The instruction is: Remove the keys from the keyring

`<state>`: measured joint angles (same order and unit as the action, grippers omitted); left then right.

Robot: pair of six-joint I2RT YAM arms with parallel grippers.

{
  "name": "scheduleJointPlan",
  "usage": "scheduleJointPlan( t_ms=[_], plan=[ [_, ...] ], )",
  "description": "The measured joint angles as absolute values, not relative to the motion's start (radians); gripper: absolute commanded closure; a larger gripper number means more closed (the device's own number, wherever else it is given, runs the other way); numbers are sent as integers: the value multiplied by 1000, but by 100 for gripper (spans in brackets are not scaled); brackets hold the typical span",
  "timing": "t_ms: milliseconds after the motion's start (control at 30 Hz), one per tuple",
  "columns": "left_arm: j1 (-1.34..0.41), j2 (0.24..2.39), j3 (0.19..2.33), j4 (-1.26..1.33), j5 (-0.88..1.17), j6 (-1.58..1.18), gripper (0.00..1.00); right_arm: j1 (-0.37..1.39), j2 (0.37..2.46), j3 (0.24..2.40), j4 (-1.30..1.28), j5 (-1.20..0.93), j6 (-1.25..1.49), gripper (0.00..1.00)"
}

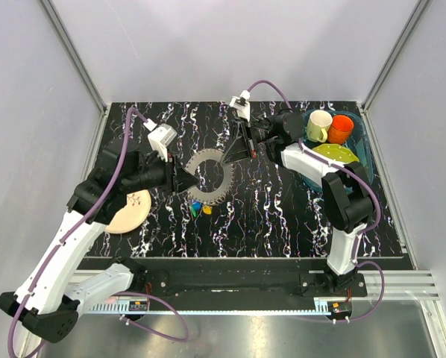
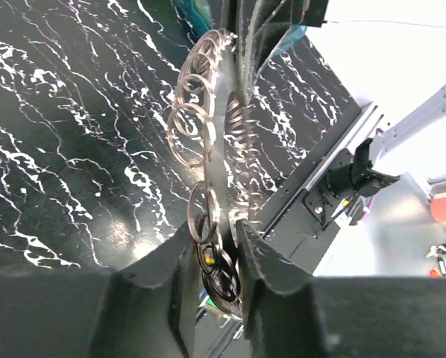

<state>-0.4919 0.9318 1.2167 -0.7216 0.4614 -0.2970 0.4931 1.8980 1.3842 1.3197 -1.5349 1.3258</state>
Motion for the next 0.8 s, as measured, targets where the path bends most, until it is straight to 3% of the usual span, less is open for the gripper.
scheduleJointPlan(
  t_ms=[33, 67, 167, 267, 333, 367, 800],
  plan=[
    [-493, 932, 1217, -717, 474, -305, 96, 493, 1899, 1384, 1320, -1534, 1326, 100],
    [-493, 933, 1217, -713, 488, -316, 100, 492, 1901, 1384, 1320, -1531, 1324, 100],
    [-484, 939, 1217, -706, 489, -350, 100, 485, 1904, 1394, 1336, -1533, 1318, 92],
    [-481, 952, 1217, -682, 491, -366, 100, 474, 1925, 1430, 1340, -1546, 1333, 73],
    [-477, 955, 1211, -667, 486, -365, 100, 472, 1944, 1465, 1338, -1558, 1359, 69],
    [-477, 950, 1200, -653, 480, -363, 100, 472, 1953, 1486, 1338, -1561, 1370, 62],
    [-489, 748, 1032, -512, 472, -366, 100, 442, 1972, 1616, 1297, -1466, 1313, 53]
  ],
)
